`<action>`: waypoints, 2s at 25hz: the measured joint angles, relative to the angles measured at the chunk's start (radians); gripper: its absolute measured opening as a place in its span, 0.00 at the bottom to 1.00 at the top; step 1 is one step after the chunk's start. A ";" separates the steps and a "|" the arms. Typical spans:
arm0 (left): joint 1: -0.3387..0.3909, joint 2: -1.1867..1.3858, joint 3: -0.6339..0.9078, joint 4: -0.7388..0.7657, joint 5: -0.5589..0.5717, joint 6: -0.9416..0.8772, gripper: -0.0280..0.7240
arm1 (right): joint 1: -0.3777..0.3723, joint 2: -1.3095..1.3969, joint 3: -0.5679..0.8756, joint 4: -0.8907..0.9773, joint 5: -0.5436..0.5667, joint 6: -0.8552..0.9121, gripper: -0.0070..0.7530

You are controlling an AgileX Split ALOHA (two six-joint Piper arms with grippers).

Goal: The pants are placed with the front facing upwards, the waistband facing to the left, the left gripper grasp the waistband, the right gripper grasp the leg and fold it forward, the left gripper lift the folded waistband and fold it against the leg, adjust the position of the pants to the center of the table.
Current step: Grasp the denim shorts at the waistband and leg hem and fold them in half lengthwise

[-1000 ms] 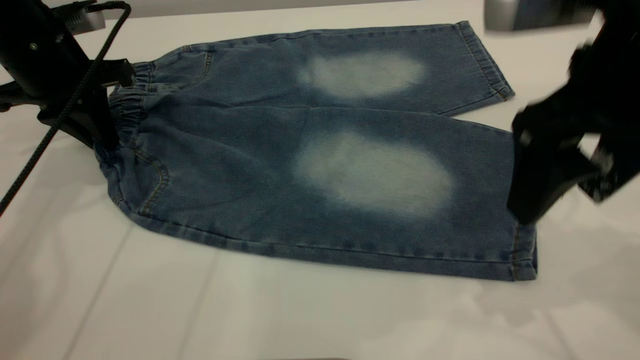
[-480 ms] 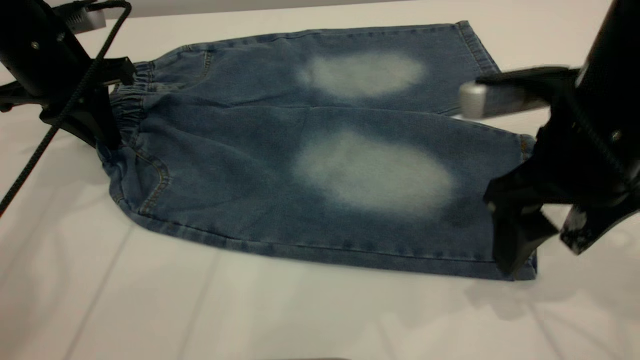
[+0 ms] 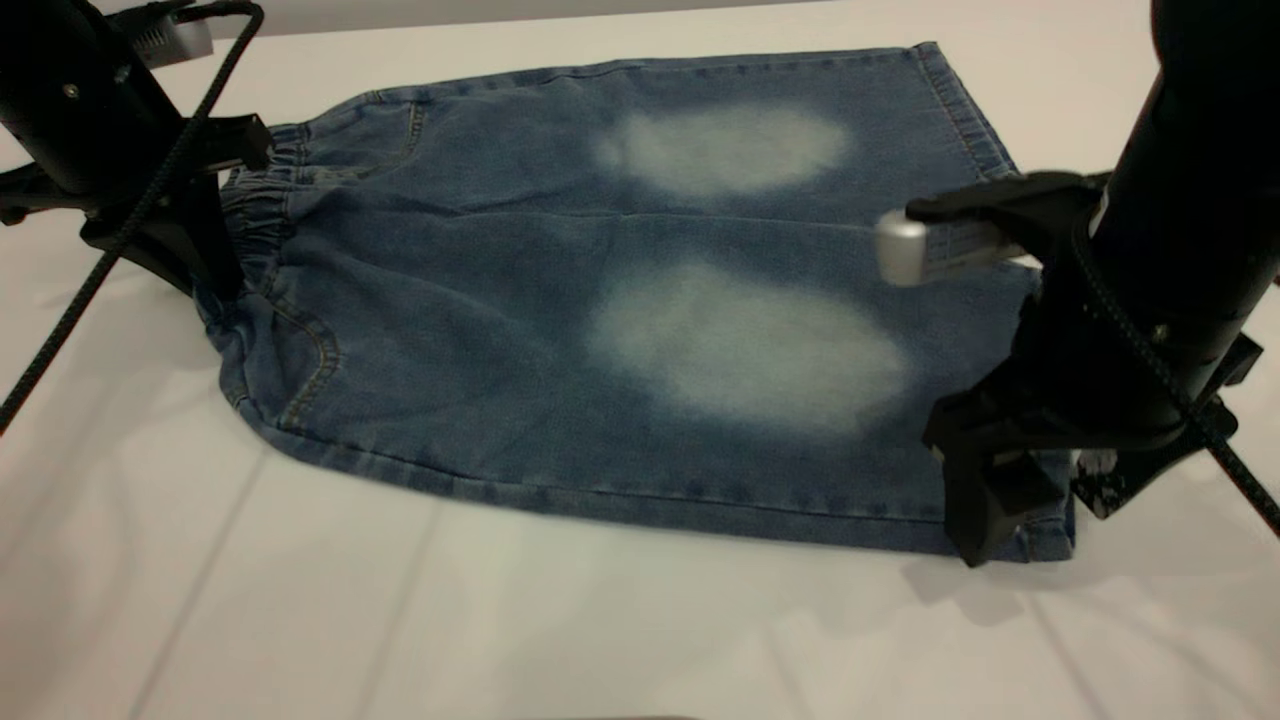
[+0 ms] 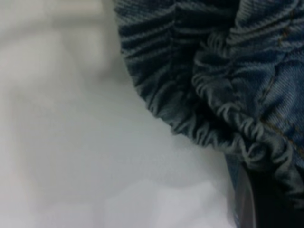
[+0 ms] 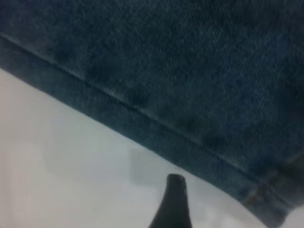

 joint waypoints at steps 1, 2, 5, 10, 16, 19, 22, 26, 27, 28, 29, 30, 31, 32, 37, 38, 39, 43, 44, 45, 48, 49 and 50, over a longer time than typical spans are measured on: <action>0.000 0.000 0.000 0.000 0.000 0.000 0.11 | 0.000 0.007 -0.001 -0.001 -0.004 -0.001 0.75; -0.001 0.000 0.000 0.000 0.000 0.000 0.11 | 0.000 0.014 -0.001 -0.002 -0.009 -0.001 0.75; -0.001 0.000 0.000 0.000 0.000 0.000 0.11 | 0.000 0.026 -0.004 -0.003 -0.017 -0.001 0.75; -0.001 0.000 0.000 0.000 0.000 0.000 0.11 | 0.000 0.033 -0.006 -0.005 -0.018 -0.001 0.68; -0.001 0.000 0.000 0.000 -0.001 0.000 0.11 | 0.000 0.038 -0.009 -0.008 -0.032 -0.001 0.35; -0.001 0.000 0.000 0.000 -0.001 0.000 0.11 | 0.000 0.040 -0.009 -0.007 -0.037 -0.004 0.18; -0.001 0.000 0.000 0.000 -0.001 0.000 0.11 | 0.000 0.042 -0.009 -0.007 -0.039 -0.006 0.07; -0.001 0.000 0.000 -0.001 -0.001 0.000 0.11 | 0.000 0.036 -0.015 -0.011 -0.026 -0.009 0.05; -0.001 -0.001 0.000 -0.002 -0.001 0.000 0.11 | 0.000 0.026 -0.019 -0.015 -0.015 -0.009 0.05; -0.001 -0.002 0.000 -0.004 -0.001 0.000 0.11 | 0.000 0.010 -0.027 -0.019 0.006 -0.009 0.05; -0.001 -0.004 0.000 -0.008 0.000 0.000 0.11 | 0.000 -0.009 -0.037 -0.021 0.026 -0.009 0.05; -0.001 -0.010 0.000 -0.015 0.000 0.000 0.11 | 0.000 -0.037 -0.050 -0.024 0.041 -0.009 0.05; -0.001 -0.016 0.000 -0.023 0.000 0.000 0.11 | 0.000 -0.067 -0.063 -0.025 0.057 -0.009 0.05; -0.001 -0.022 0.000 -0.038 0.000 0.000 0.11 | 0.000 -0.098 -0.081 -0.025 0.073 -0.009 0.05; -0.001 -0.052 -0.005 -0.098 -0.006 0.000 0.11 | -0.026 -0.209 -0.184 -0.042 0.121 -0.009 0.05; -0.001 -0.055 -0.011 -0.109 -0.007 0.000 0.11 | -0.044 -0.220 -0.201 -0.043 0.124 -0.008 0.05; -0.001 -0.057 -0.017 -0.123 -0.013 0.000 0.11 | -0.064 -0.225 -0.220 -0.044 0.126 -0.008 0.05; -0.002 -0.060 -0.032 -0.225 -0.057 0.001 0.11 | -0.139 -0.225 -0.245 -0.032 0.112 -0.008 0.05; -0.002 -0.060 -0.032 -0.261 -0.080 0.002 0.11 | -0.153 -0.225 -0.245 -0.024 0.107 -0.008 0.05; -0.002 -0.060 -0.032 -0.300 -0.099 0.004 0.11 | -0.167 -0.225 -0.245 -0.014 0.100 -0.008 0.05; -0.002 -0.060 -0.032 -0.429 -0.166 0.021 0.11 | -0.196 -0.225 -0.245 0.018 0.070 -0.008 0.05; -0.002 -0.060 -0.032 -0.471 -0.183 0.031 0.11 | -0.201 -0.225 -0.245 0.024 0.056 -0.008 0.05; -0.002 -0.060 -0.032 -0.526 -0.198 0.048 0.11 | -0.203 -0.225 -0.245 0.025 0.039 -0.009 0.05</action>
